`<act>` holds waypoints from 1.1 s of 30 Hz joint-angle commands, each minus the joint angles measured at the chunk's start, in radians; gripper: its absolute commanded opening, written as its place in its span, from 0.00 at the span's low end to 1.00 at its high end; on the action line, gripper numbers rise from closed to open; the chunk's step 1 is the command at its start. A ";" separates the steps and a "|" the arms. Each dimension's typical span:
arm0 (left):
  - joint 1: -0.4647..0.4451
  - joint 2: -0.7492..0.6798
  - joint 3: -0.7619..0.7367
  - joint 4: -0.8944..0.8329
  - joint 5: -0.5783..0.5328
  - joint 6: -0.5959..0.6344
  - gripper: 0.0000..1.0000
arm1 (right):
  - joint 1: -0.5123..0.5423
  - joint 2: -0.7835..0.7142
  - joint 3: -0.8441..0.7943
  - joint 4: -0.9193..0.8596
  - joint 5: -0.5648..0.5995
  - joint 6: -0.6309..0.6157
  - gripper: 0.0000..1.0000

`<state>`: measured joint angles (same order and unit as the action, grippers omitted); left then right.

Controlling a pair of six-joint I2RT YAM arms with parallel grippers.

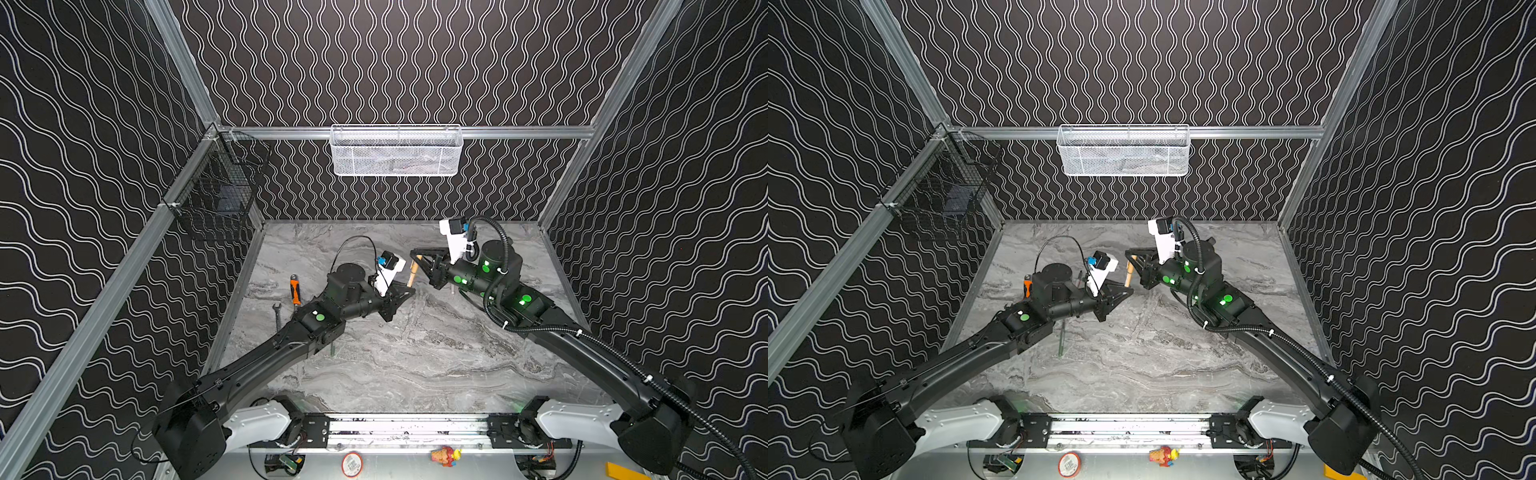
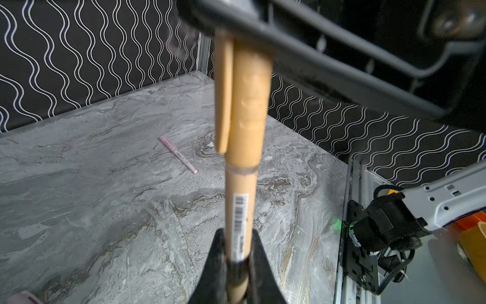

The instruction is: Insert the pens into the pen caps

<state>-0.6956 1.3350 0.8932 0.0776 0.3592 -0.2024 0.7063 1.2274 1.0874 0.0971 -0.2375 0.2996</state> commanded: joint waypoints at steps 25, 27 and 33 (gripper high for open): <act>0.068 0.017 0.013 0.296 -0.009 -0.126 0.00 | 0.091 0.010 0.011 -0.164 0.038 0.033 0.28; 0.061 0.032 0.015 0.296 -0.002 -0.129 0.00 | 0.090 0.009 0.073 -0.164 0.079 0.012 0.34; 0.061 0.024 0.015 0.289 -0.001 -0.130 0.00 | 0.091 -0.006 0.192 -0.254 0.112 -0.064 0.47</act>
<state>-0.6350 1.3643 0.9028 0.3050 0.3717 -0.3134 0.7952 1.2301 1.2594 -0.0669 -0.1371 0.2863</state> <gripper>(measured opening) 0.112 0.463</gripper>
